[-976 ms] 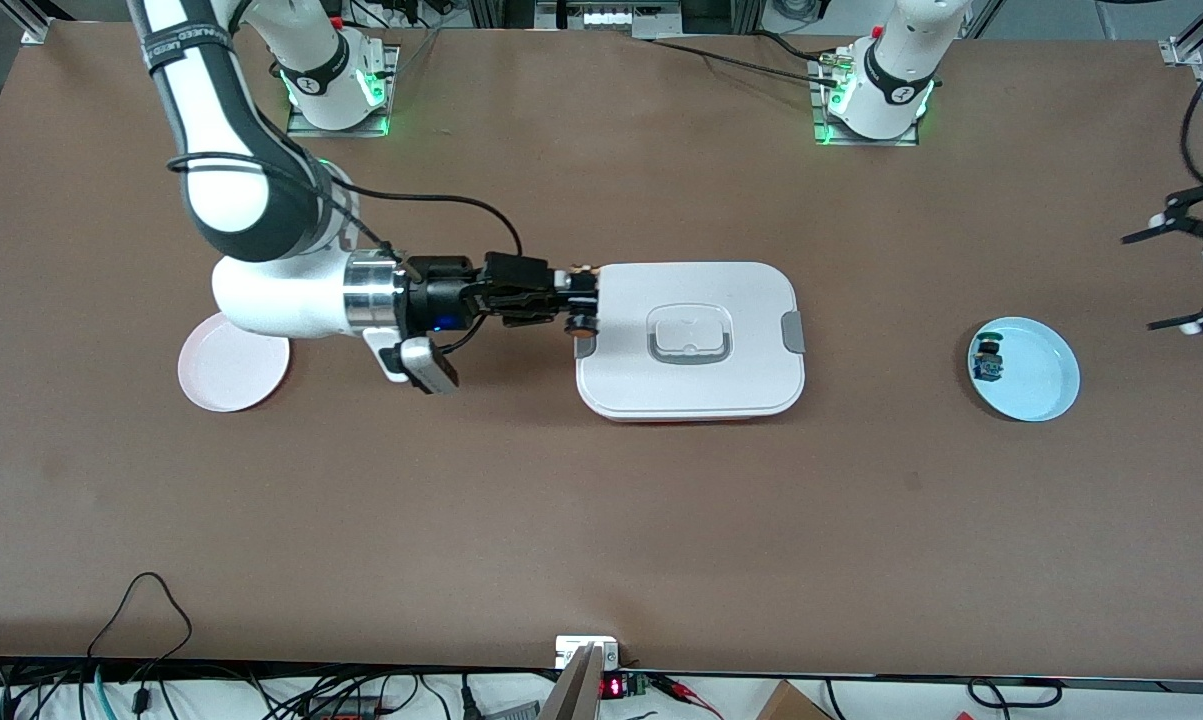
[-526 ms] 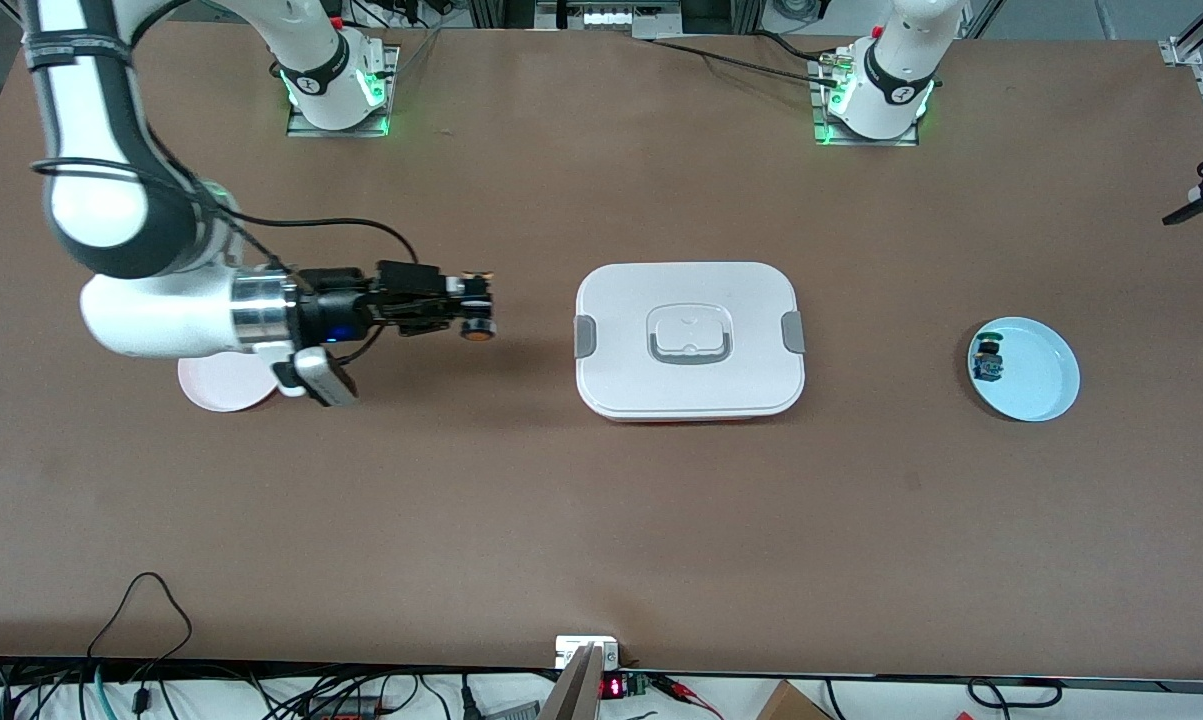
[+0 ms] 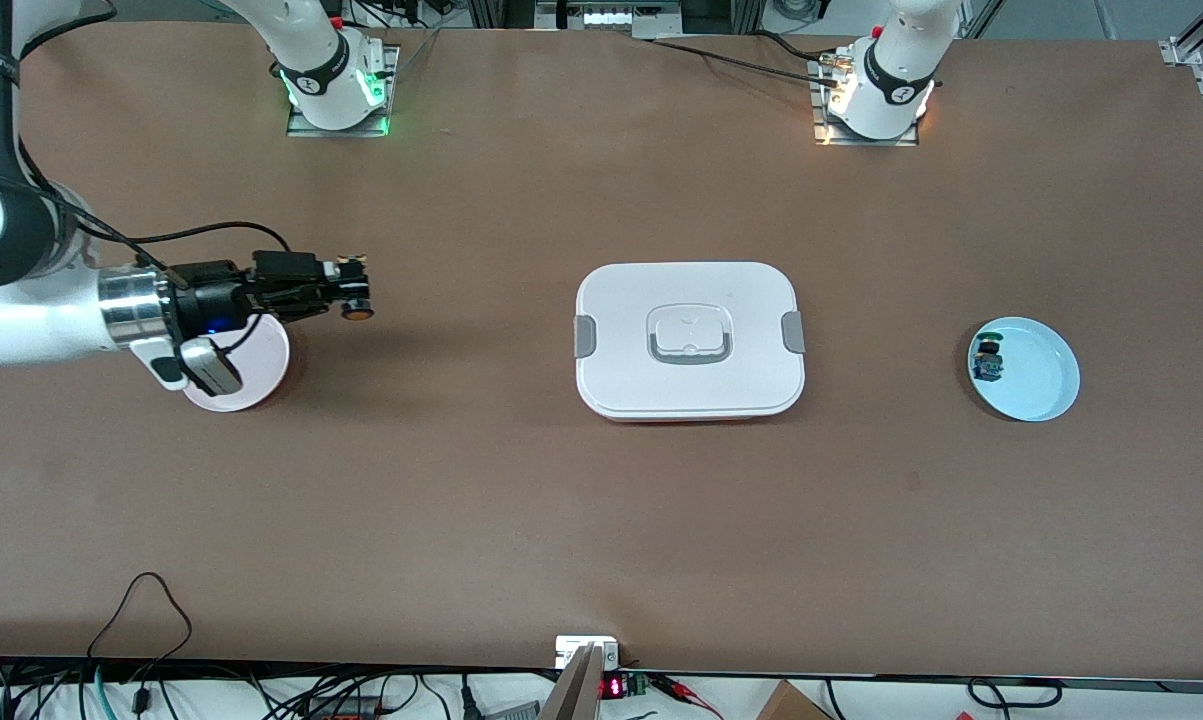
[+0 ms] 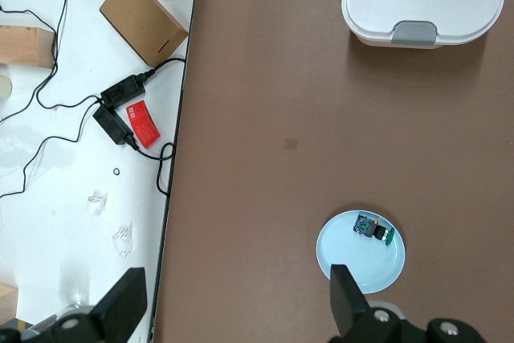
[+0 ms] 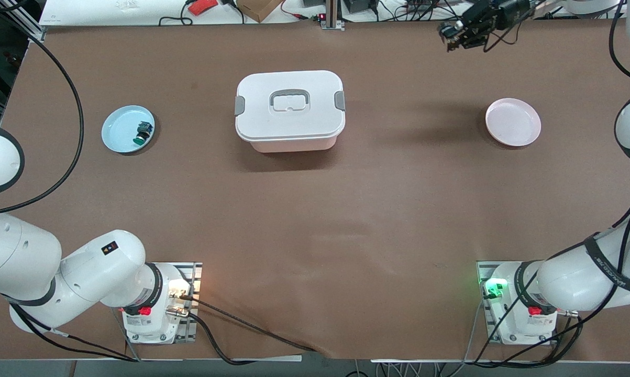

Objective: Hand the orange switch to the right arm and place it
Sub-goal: 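Carry the switch toward the white plate while the left gripper withdraws, then lower the switch onto the white plate with the right gripper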

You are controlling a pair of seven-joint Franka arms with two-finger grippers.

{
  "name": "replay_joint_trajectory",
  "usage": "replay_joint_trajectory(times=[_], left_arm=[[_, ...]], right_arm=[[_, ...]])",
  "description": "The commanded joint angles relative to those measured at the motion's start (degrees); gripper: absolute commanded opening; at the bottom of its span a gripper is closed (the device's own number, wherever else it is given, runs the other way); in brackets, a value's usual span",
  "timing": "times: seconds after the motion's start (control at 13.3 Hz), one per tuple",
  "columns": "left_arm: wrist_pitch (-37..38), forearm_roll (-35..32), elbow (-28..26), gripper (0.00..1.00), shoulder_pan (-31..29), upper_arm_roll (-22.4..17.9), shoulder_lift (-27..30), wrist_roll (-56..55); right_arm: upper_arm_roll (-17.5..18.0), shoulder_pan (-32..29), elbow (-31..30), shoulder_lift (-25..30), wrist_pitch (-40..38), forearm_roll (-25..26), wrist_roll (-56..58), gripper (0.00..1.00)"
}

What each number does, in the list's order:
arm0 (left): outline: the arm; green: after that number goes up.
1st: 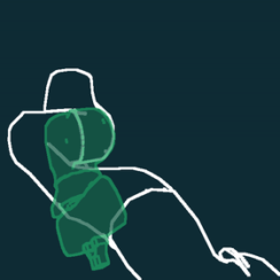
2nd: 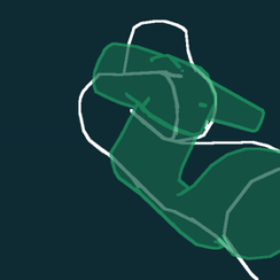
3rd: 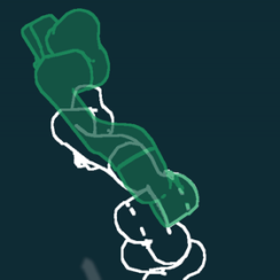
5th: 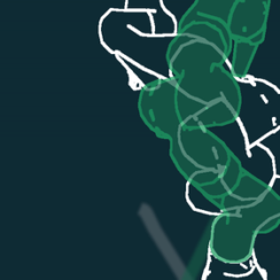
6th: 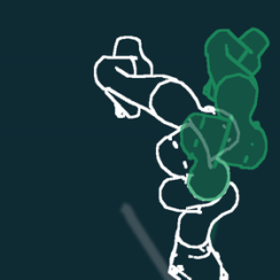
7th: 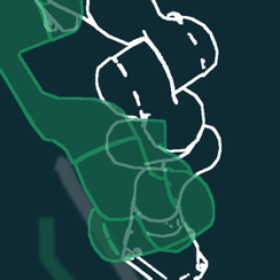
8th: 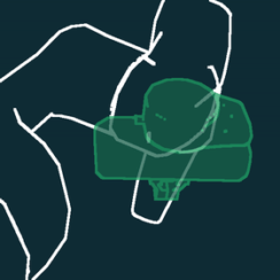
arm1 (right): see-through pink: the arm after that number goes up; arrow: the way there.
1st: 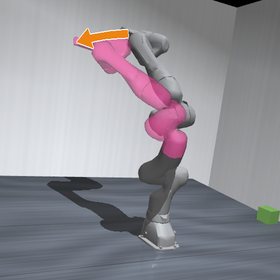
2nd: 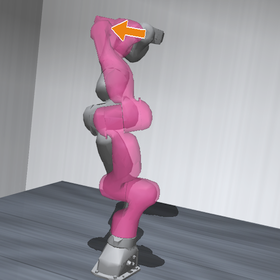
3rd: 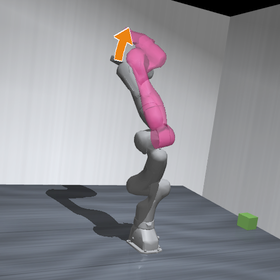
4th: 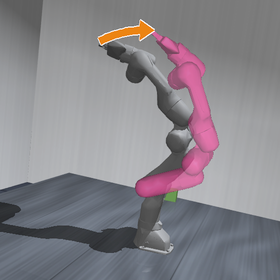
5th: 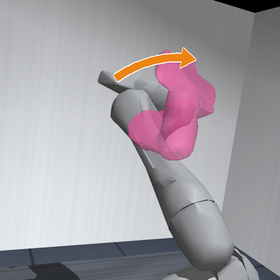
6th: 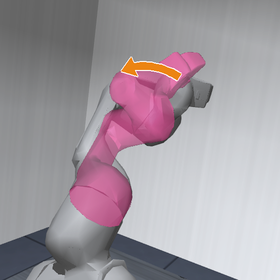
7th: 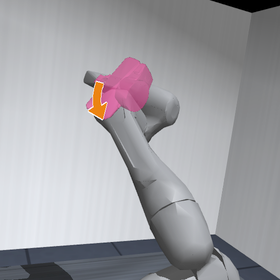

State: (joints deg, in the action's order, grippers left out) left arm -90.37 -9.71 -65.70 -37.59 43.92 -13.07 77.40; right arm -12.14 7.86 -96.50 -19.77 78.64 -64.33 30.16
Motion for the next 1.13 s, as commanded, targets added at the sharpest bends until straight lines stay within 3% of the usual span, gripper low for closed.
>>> replay_joint_trajectory(times=[0.0, 0.23, 0.38, 0.53, 0.68, 0.9, 1.05], left_arm=[[0.9, -1.6, 1.7, 1.0, 0.6, 0.1, -0.3, -0.7], [1.5, -1.0, 1.8, 1.0, 0.8, 0.4, 2.2, -4.9], [3.7, 1.8, -1.0, 1.0, 2.8, -1.0, 7.3, -21.1], [6.3, 2.1, -3.1, 1.0, 11.2, -8.5, 9.7, -35.8], [6.3, 5.6, -6.0, 1.0, 18.2, -18.6, 11.9, -39.5], [6.6, 10.8, -11.8, 1.0, 32.3, -38.1, 12.7, -49.7], [4.1, 11.0, -18.2, 1.0, 34.2, -40.8, 13.3, -58.0]], right_arm=[[0.5, -1.4, -1.0, 1.8, -0.6, 13.1, 7.9, 0.0], [0.4, -2.1, -1.1, 3.0, 2.2, 35.3, 19.0, 0.01], [0.4, -2.9, -1.1, 3.2, 3.2, 42.8, 22.4, 0.01], [0.5, -3.0, -1.6, 3.2, 6.6, 49.8, 25.9, 0.01], [0.5, -3.0, -2.8, 3.2, 12.3, 58.7, 30.7, 0.02], [0.5, -3.9, -6.9, 3.2, 23.5, 64.8, 42.6, 0.02], [0.5, -5.3, -9.7, 2.8, 28.2, 64.9, 48.5, 0.02]])
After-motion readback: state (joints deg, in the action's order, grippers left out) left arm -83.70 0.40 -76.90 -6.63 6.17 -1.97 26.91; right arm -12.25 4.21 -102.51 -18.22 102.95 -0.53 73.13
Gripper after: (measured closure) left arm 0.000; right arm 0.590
